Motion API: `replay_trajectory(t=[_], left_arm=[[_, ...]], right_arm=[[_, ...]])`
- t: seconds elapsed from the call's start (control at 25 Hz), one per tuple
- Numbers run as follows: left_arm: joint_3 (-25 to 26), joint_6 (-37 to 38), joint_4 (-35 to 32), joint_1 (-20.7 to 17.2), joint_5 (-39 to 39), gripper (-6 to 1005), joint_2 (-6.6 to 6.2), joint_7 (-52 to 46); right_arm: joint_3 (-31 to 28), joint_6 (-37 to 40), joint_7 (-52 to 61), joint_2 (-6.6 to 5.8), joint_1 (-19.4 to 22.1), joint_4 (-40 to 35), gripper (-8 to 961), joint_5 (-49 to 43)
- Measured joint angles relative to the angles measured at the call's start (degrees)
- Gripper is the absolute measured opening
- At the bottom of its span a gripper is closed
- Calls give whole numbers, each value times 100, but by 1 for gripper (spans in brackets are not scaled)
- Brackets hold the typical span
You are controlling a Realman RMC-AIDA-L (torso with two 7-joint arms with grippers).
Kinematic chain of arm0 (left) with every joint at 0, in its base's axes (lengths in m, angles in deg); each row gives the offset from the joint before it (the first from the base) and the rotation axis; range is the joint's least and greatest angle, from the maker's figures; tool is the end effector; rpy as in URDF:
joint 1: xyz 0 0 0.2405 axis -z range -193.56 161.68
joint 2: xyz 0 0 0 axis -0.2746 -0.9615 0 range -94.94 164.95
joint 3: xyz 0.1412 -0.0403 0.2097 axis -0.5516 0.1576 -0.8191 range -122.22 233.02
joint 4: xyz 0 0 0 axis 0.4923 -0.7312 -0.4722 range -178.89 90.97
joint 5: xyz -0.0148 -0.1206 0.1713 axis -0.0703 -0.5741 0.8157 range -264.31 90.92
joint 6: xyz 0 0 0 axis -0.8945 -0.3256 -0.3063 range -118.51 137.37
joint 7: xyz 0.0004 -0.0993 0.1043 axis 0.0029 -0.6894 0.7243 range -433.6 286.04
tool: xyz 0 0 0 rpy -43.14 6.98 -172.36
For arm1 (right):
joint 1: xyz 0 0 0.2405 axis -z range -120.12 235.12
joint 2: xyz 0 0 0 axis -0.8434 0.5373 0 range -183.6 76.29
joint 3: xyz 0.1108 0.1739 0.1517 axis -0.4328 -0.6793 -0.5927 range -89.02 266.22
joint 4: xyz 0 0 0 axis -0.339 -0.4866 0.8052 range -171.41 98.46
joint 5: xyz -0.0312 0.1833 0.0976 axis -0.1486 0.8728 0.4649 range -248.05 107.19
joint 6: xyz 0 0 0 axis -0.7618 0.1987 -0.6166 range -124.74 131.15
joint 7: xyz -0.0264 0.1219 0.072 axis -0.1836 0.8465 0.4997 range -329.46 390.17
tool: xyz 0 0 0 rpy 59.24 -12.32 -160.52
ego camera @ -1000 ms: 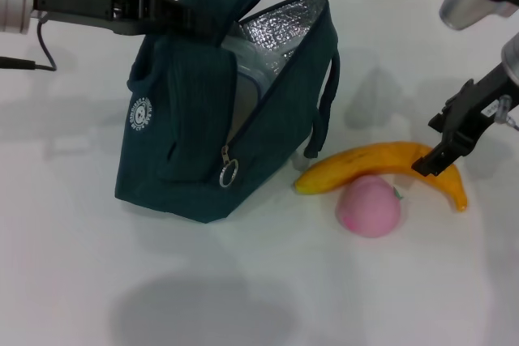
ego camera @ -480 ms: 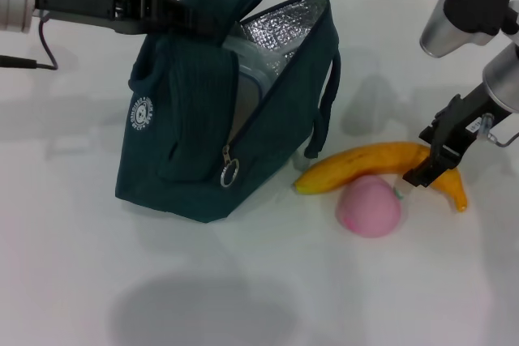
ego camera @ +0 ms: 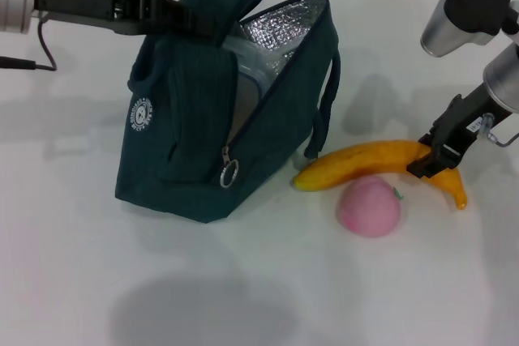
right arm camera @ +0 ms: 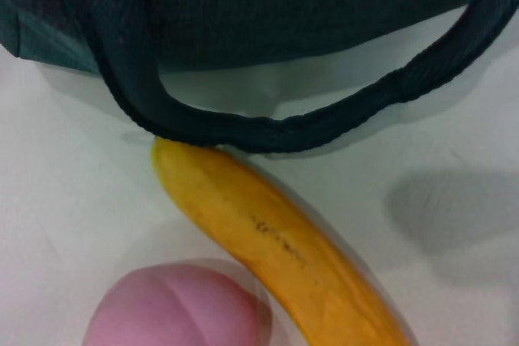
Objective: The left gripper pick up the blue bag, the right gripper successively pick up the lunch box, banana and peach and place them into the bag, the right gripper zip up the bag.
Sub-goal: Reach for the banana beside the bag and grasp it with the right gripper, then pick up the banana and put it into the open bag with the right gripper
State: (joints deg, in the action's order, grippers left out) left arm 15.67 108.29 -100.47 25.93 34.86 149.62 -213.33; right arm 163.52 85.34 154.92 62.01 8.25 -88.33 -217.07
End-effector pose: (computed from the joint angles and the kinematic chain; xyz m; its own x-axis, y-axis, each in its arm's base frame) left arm -0.1776 0.3835 0.0751 0.4782 0.7962 0.3706 0.8301 -0.5476 0.1055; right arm 0.1820 0.4007 -0.0155 0.8397 -0.4093 0.3569 -0.3155 -0.9026 -0.2928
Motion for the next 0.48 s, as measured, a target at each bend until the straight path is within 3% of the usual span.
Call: replay_trajectory(t=[0.04, 0.32, 0.48], left_arm=[[0, 1, 0, -7, 0, 36, 0, 5], [0, 12, -5, -41, 0, 35, 0, 14], [6, 19, -1, -60, -1, 35, 0, 15]], right_arm=[[2, 8, 10, -7, 2, 0, 458, 0], [-65, 166, 46, -28, 20, -103, 448, -12], [-436, 568, 91, -73, 109, -529, 447, -135]])
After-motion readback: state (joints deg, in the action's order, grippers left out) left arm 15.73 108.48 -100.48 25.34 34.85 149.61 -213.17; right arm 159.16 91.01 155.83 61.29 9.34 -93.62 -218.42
